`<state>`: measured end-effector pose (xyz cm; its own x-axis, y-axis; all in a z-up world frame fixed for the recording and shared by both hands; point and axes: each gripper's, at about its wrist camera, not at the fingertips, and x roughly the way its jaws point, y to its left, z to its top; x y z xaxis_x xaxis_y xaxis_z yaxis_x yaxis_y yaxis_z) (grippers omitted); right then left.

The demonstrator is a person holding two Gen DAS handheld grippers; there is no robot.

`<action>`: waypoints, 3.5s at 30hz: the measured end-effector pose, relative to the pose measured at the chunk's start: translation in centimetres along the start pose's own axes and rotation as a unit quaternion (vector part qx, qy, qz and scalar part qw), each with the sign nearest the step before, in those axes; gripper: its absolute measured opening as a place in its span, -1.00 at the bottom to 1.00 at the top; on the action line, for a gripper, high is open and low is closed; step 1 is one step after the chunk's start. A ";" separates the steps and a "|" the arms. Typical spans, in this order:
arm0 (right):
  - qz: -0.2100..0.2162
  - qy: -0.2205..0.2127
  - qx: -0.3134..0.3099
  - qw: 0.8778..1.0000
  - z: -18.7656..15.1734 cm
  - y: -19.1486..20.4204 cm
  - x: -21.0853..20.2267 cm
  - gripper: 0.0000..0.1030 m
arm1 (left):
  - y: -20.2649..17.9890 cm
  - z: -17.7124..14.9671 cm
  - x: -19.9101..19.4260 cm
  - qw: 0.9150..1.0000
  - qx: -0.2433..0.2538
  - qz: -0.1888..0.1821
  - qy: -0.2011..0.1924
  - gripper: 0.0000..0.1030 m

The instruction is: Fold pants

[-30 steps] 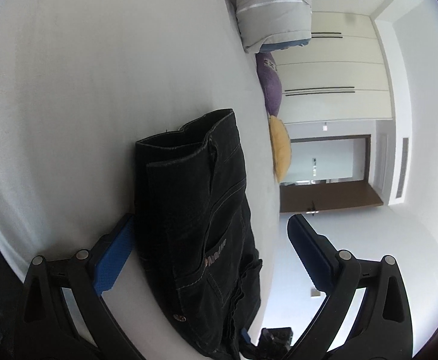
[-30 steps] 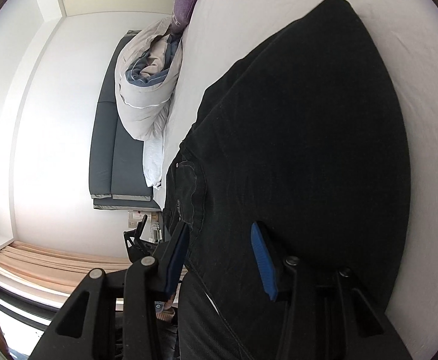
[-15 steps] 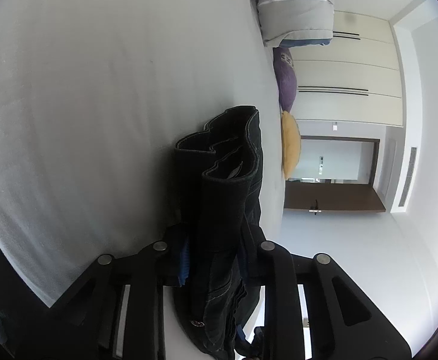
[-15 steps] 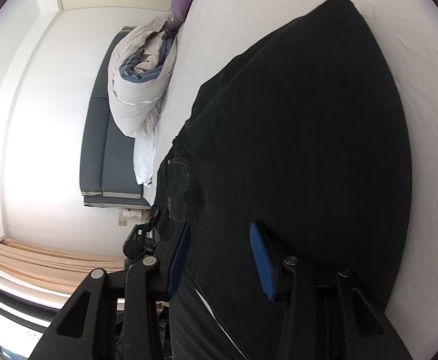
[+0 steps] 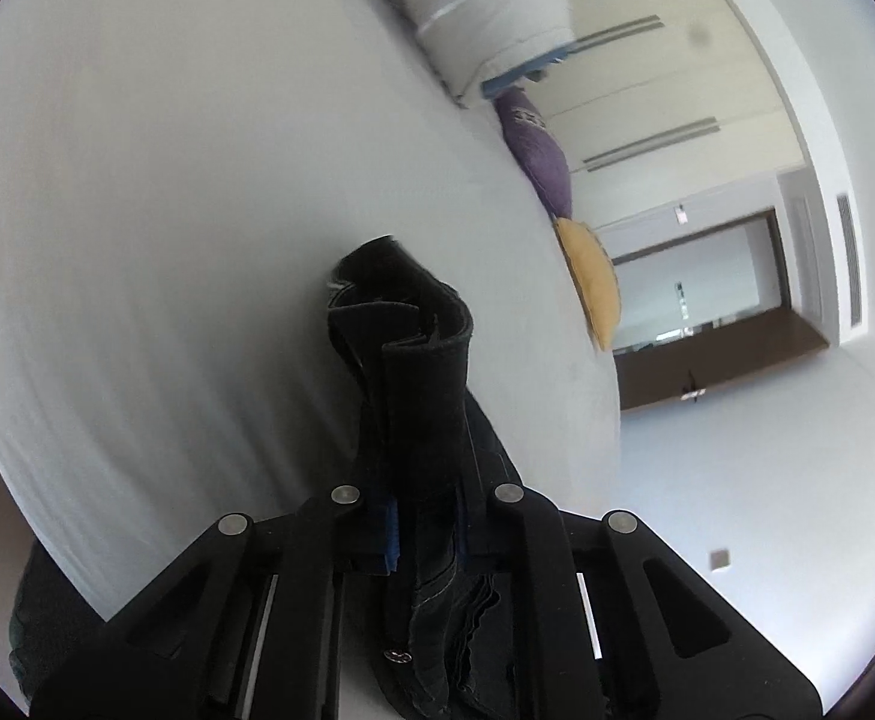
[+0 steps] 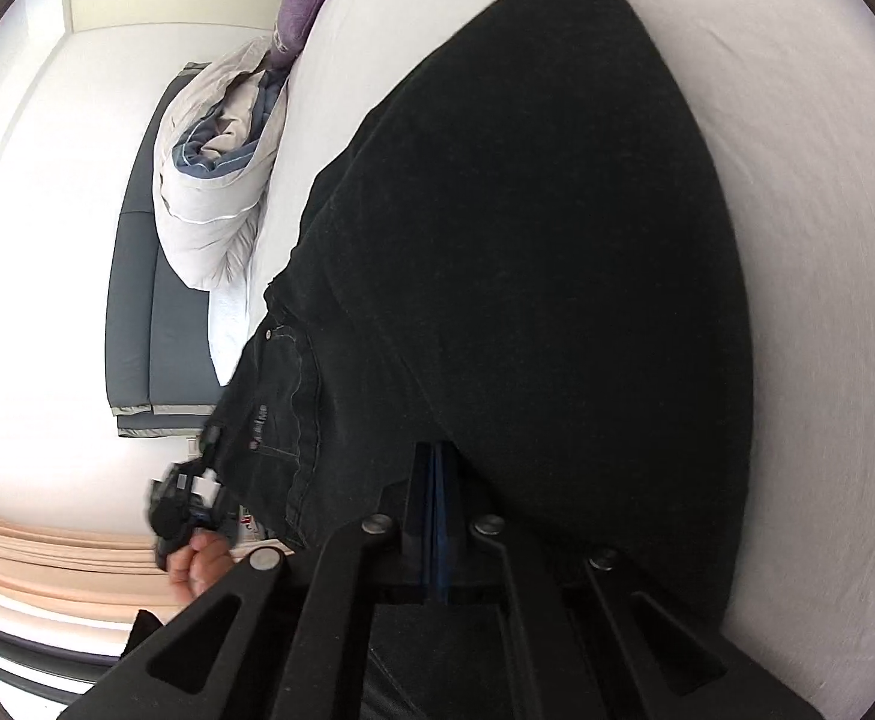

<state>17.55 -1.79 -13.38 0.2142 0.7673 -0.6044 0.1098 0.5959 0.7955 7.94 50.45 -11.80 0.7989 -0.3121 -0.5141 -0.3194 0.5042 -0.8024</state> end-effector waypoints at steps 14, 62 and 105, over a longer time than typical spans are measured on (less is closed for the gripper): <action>0.072 -0.087 -0.022 0.993 1.2 2.3 -6.8 1.00 | -21.5 -26.7 9.6 0.794 0.586 0.043 0.155 -0.80; -0.002 -0.067 -0.034 0.997 0.5 -0.6 -7.9 -0.71 | -16.9 -42.9 10.5 0.410 0.908 0.086 0.009 -0.80; -0.022 -0.001 -0.097 0.995 -1.9 0.1 -4.4 -1.00 | -18.2 -9.6 17.0 0.891 0.399 -0.009 0.216 -0.75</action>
<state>14.78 -4.67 -10.73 0.2150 0.7390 -0.6384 -0.0708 0.6638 0.7445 22.43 28.21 -8.82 0.4741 -0.5196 -0.7108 0.2922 0.8544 -0.4296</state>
